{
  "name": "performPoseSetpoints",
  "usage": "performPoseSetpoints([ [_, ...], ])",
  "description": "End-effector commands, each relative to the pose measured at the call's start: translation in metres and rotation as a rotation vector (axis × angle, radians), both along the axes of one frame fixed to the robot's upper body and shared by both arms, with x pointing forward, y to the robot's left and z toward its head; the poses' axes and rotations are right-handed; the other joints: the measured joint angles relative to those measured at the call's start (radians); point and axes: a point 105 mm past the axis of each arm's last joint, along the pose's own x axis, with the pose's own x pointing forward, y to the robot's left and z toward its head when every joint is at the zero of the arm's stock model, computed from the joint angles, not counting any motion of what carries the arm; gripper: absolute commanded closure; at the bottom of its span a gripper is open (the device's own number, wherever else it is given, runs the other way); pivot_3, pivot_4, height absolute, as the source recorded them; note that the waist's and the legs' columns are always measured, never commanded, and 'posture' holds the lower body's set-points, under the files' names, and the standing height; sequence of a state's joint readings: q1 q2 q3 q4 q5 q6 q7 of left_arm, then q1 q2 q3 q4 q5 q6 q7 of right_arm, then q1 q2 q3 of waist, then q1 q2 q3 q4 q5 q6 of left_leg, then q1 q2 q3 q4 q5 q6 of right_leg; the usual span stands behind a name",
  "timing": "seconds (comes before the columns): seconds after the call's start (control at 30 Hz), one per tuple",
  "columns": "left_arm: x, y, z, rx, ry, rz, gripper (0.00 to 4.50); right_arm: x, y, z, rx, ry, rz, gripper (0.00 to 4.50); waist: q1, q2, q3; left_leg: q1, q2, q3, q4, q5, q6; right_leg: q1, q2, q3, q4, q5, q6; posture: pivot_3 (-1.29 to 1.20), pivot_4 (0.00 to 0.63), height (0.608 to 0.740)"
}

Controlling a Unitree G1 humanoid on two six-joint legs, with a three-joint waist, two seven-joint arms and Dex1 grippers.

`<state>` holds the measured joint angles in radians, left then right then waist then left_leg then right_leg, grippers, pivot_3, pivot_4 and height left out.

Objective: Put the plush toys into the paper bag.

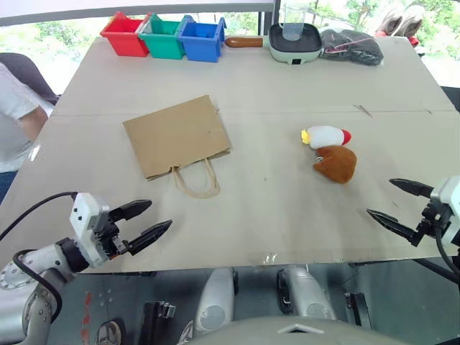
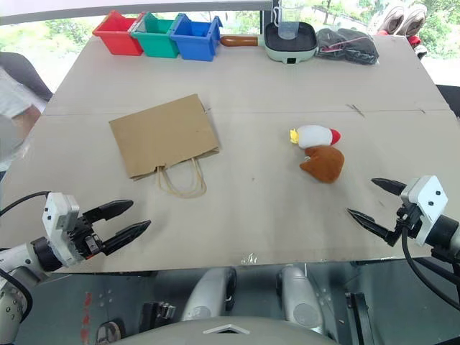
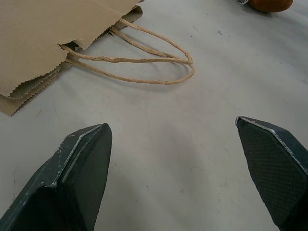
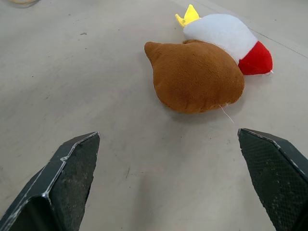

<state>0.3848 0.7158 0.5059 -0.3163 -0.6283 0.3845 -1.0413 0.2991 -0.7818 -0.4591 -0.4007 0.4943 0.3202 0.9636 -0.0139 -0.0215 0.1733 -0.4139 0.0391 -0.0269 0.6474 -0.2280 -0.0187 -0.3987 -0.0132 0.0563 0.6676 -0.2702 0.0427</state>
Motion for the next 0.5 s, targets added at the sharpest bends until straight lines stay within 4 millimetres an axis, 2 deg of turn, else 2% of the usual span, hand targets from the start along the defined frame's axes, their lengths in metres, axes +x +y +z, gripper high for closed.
performPoseSetpoints([
  [0.03,0.016,-0.007,0.012,0.085,-0.100,-0.060,0.06,-0.002,0.017,0.010,0.026,-0.076,0.047,0.00,0.001,0.000,0.000,0.000,0.000,0.000,0.000,0.000,0.000,0.000,0.000,0.000,0.000,0.000,0.000,0.00,0.150,0.740],
  [0.13,0.038,-0.011,0.024,0.252,-0.258,-0.149,0.06,-0.008,0.053,0.017,0.087,-0.117,0.144,0.00,0.013,0.000,0.000,0.000,0.000,-0.004,0.002,0.000,0.000,0.001,0.002,-0.004,0.000,-0.002,0.003,0.00,0.150,0.740],
  [0.27,0.059,-0.002,0.035,0.385,-0.387,-0.147,0.06,-0.019,0.080,0.019,0.100,-0.112,0.218,0.00,0.001,0.000,-0.001,0.000,0.000,0.001,0.002,0.000,0.000,0.002,0.000,0.000,0.000,0.000,0.001,0.00,0.150,0.740],
  [0.4,0.067,-0.008,0.031,0.539,-0.471,-0.249,0.06,-0.025,0.096,0.018,0.103,-0.092,0.234,0.00,0.001,0.000,-0.001,0.000,0.000,0.000,0.000,0.000,0.000,0.002,0.000,-0.001,-0.003,0.003,0.003,0.00,0.150,0.740],
  [0.5,0.072,-0.013,0.026,0.595,-0.502,-0.299,0.06,-0.026,0.101,0.018,0.113,-0.092,0.233,0.00,0.002,0.000,-0.001,-0.001,0.000,0.000,0.000,0.000,0.000,0.002,0.000,-0.001,-0.003,0.003,0.003,0.00,0.150,0.740],
])
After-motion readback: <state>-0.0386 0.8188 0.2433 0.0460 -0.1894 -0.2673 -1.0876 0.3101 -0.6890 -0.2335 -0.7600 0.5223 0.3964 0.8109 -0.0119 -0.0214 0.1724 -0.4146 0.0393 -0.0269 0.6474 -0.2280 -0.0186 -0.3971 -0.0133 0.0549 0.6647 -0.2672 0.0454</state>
